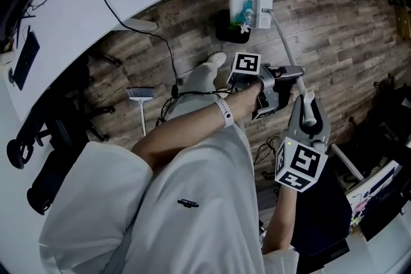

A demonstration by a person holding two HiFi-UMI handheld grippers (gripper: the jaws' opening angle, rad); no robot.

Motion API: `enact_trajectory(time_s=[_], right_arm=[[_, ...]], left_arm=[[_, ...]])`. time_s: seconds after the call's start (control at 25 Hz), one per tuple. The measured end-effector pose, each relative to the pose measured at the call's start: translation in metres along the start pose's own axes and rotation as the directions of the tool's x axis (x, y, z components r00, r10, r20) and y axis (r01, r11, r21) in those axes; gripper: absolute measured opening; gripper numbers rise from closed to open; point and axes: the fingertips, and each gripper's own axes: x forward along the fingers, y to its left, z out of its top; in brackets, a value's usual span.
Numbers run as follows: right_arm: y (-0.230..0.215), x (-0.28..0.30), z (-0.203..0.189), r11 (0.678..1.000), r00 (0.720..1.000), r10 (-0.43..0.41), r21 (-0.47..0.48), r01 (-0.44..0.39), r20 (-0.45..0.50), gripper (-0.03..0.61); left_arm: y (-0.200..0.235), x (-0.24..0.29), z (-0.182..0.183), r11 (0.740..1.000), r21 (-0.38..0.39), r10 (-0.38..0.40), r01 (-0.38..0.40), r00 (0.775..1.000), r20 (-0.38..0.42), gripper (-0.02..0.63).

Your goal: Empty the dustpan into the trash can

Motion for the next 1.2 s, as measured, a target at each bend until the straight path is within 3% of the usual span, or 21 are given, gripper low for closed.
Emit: enact_trajectory(time_s=[0.24, 0.44, 1.2], right_arm=[[0.013, -0.009, 0.011, 0.984, 0.998, 0.021, -0.179, -0.010, 0.059, 0.115], [0.024, -0.021, 0.004, 0.924, 0.996, 0.062, -0.381, -0.034, 0.063, 0.115], [0.063, -0.024, -0.035, 0.826, 0.981, 0.166, -0.559, -0.081, 0.102, 0.115]], left_arm=[[-0.008, 0.000, -0.005, 0.998, -0.039, -0.044, 0.043, 0.999, -0.025, 0.120], [-0.009, -0.005, -0.014, 0.996, -0.053, -0.069, 0.065, 0.996, -0.060, 0.114], [0.013, -0.045, -0.005, 0.990, -0.083, -0.108, 0.110, 0.994, 0.022, 0.104]])
